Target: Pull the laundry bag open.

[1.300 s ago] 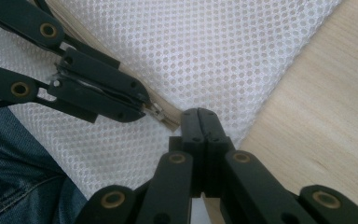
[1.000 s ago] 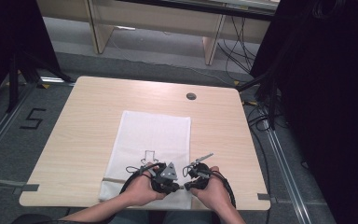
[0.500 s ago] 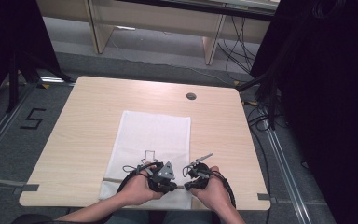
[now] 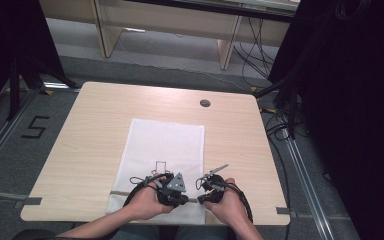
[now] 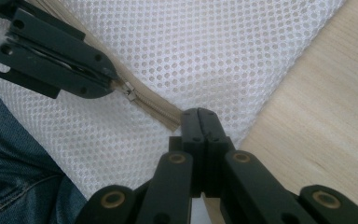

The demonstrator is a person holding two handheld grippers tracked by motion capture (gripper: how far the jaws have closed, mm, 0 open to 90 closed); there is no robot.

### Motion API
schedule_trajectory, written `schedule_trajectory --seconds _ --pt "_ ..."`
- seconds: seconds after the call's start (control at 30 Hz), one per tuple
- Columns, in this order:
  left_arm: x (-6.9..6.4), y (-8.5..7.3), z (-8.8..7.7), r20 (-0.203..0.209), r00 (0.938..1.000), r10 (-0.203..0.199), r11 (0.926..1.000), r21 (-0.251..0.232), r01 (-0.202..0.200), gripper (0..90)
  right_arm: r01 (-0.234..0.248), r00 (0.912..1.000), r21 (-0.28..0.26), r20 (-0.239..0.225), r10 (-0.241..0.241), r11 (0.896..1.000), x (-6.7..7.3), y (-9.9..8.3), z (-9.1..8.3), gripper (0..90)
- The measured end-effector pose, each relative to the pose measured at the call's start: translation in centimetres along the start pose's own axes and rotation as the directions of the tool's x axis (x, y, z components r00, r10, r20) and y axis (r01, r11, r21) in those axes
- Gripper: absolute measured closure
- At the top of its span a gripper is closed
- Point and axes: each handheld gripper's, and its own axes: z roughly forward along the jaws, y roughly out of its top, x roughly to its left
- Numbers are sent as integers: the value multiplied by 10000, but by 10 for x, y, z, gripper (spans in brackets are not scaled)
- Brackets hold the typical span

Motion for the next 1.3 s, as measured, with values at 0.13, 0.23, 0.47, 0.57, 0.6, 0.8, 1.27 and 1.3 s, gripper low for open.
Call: schedule_trajectory --seconds 0.13,0.23,0.47,0.57,0.6,0.8,1.27,1.3 --pt "0 0 -3 27 10000 -44 10000 -63 44 872 -21 10000 6 46 21 10000 1 0 0 900" --pt "2 -1 -4 5 10000 -13 10000 -26 14 872 -37 10000 9 37 37 10000 0 0 0 900" --pt "2 -2 -6 51 10000 13 10000 -87 -13 872 -197 9998 135 77 196 9997 2 0 0 900" --pt "3 -2 -6 57 9999 107 9999 -78 -107 872 -126 9999 121 102 125 9998 2 1 0 900" --pt "3 -2 -6 59 10000 -7 10000 -27 7 872 -48 10000 147 67 47 9999 2 1 0 900" --pt "5 -4 -12 -7 10000 77 10000 -34 -77 872 157 9994 159 291 -162 9998 4 2 0 900" --pt "4 -6 -15 -25 10000 2 10000 -70 -2 872 -46 9996 178 281 41 9998 4 2 0 900" --pt "4 -6 -15 -25 10000 2 10000 -70 -2 872 -46 9996 178 281 41 9998 4 2 0 900"
